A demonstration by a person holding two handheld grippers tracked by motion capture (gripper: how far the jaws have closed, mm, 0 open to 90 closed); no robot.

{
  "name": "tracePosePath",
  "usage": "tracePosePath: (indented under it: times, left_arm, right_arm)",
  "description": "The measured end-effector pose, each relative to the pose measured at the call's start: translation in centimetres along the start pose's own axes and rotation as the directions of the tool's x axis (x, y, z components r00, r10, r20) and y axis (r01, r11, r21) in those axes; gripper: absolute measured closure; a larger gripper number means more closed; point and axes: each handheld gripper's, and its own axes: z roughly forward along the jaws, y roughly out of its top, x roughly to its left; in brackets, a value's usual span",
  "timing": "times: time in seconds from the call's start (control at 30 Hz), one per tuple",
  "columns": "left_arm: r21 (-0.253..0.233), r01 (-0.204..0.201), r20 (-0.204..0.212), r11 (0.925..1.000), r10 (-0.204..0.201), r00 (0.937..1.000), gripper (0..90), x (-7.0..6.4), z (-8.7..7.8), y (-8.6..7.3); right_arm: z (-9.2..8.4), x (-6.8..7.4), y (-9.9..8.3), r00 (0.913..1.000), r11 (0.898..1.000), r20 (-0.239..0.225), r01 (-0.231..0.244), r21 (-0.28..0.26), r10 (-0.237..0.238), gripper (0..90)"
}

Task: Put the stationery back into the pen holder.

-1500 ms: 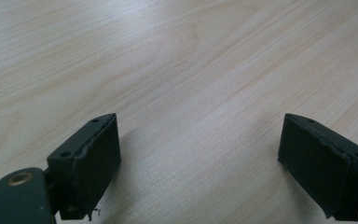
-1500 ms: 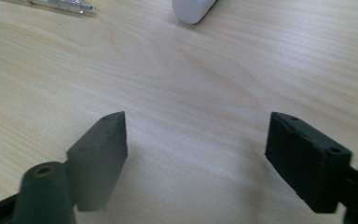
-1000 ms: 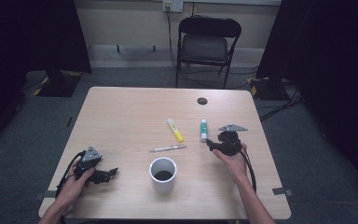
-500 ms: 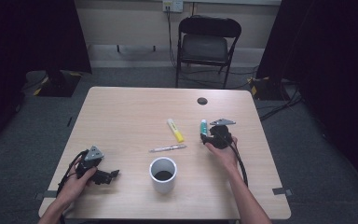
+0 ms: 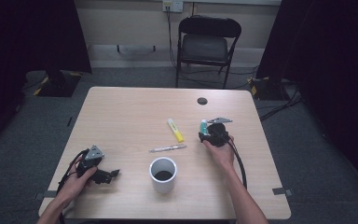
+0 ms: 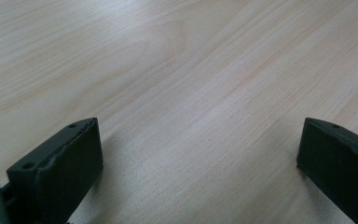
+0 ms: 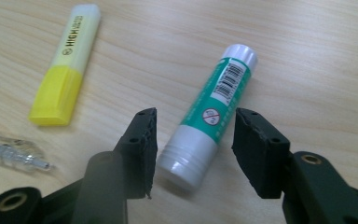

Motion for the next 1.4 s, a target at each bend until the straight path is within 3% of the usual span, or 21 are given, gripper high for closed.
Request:
tracePosePath:
  times: [0.23,0.53,0.87,1.4]
  left_arm:
    - [-0.001,0.004,0.002,1.0000,-0.004,1.0000,0.0,0.0,0.0,0.0]
    - [0.002,-0.003,0.000,1.0000,0.003,1.0000,0.0,0.0,0.0,0.0]
    - [0.002,0.001,0.002,1.0000,-0.001,1.0000,0.0,0.0,0.0,0.0]
    - [0.001,-0.001,0.004,1.0000,0.001,1.0000,0.0,0.0,0.0,0.0]
  right_arm:
    - [0.4,0.0,-0.1,0.9999,1.000,-0.009,-0.009,0.006,0.010,55.0]
    - [0.8,-0.4,-0.4,0.9993,0.999,0.014,-0.035,0.033,0.035,62.7]
    - [0.9,-0.4,-0.7,0.9992,0.999,0.024,-0.033,0.026,0.032,64.1]
    - [-0.4,-0.6,-1.8,0.9996,0.999,-0.015,-0.026,0.026,0.026,65.2]
